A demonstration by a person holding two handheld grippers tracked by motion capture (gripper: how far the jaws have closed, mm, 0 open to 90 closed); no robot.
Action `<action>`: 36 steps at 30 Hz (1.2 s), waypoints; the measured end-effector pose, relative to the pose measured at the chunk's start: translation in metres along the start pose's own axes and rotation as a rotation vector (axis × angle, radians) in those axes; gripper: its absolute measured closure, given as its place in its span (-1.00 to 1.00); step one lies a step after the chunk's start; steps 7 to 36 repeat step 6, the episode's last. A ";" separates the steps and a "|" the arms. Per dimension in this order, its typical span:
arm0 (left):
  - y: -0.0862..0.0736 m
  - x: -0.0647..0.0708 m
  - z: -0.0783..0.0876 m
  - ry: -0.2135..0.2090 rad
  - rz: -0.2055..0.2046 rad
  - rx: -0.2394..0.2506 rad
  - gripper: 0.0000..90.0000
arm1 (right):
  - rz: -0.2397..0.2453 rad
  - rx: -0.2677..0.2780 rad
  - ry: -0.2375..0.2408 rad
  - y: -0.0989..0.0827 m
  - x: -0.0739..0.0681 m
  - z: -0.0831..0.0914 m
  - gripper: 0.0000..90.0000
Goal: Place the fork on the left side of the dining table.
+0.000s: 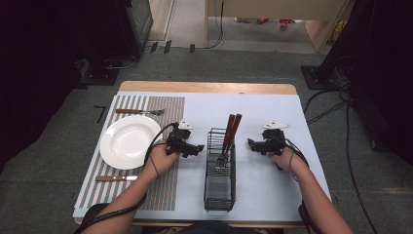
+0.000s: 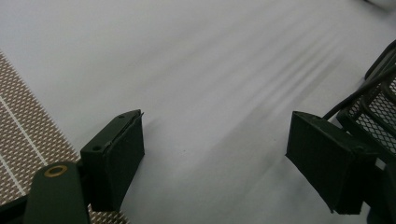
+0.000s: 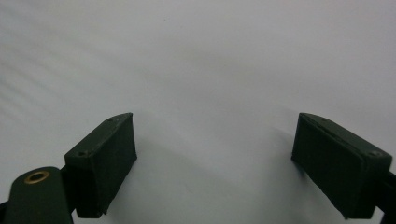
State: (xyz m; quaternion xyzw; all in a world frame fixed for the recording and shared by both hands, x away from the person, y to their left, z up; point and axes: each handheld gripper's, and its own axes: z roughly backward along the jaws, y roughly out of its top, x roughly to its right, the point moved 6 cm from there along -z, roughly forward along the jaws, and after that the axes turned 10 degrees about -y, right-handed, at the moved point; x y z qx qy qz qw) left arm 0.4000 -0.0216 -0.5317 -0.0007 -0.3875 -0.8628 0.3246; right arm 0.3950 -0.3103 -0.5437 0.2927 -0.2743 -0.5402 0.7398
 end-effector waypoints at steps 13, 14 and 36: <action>0.000 0.000 0.000 0.001 -0.009 -0.002 -0.59 | 0.000 0.000 0.000 0.000 0.000 0.000 -0.71; 0.000 0.000 0.000 0.001 -0.009 -0.002 -0.59 | 0.000 0.000 0.000 0.000 0.000 0.000 -0.71; 0.000 0.000 0.000 0.001 -0.009 -0.002 -0.59 | 0.000 0.000 0.000 0.000 0.000 0.000 -0.71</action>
